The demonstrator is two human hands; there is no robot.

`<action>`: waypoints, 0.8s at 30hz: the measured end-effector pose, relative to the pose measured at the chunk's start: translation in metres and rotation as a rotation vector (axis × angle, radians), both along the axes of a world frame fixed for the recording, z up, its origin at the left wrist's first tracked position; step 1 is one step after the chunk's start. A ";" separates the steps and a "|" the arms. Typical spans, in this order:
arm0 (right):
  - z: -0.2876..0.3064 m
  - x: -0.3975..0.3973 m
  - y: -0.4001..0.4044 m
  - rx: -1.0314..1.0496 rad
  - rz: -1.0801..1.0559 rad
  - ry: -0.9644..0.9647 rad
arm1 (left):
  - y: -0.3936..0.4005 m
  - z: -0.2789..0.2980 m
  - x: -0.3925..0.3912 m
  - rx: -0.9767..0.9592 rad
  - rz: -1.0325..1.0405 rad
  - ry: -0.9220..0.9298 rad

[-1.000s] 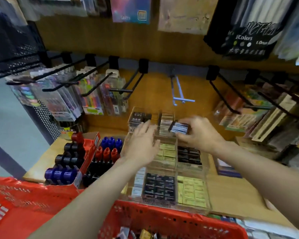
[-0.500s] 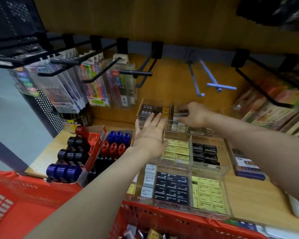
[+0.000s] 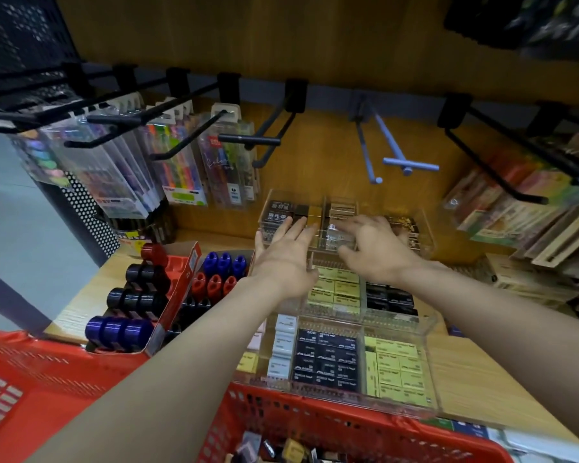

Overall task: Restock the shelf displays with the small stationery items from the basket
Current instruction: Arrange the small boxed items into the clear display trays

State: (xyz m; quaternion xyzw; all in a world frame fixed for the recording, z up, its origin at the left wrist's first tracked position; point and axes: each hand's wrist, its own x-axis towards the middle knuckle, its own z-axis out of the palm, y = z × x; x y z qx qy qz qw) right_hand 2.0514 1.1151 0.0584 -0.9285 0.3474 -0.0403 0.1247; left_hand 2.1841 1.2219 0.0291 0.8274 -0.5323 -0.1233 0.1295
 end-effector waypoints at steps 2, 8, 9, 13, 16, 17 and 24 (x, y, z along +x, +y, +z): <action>0.002 0.000 0.001 -0.056 -0.023 -0.045 | 0.000 0.001 0.000 0.004 -0.001 0.010; -0.002 0.000 0.002 -0.073 -0.022 -0.075 | 0.001 0.003 -0.004 -0.003 0.021 0.029; -0.002 0.001 0.001 -0.074 -0.032 -0.096 | 0.001 0.005 -0.004 -0.003 0.025 0.031; -0.005 0.000 0.002 -0.090 -0.028 -0.138 | 0.000 0.010 -0.005 0.021 0.030 0.044; -0.007 -0.003 0.000 -0.085 -0.004 -0.142 | -0.005 0.012 -0.010 -0.060 0.048 -0.024; -0.006 -0.004 -0.003 -0.064 -0.021 -0.158 | -0.008 0.012 -0.011 -0.121 0.044 -0.046; 0.004 -0.008 -0.029 0.076 -0.091 -0.141 | -0.043 0.031 -0.004 -0.111 -0.089 -0.082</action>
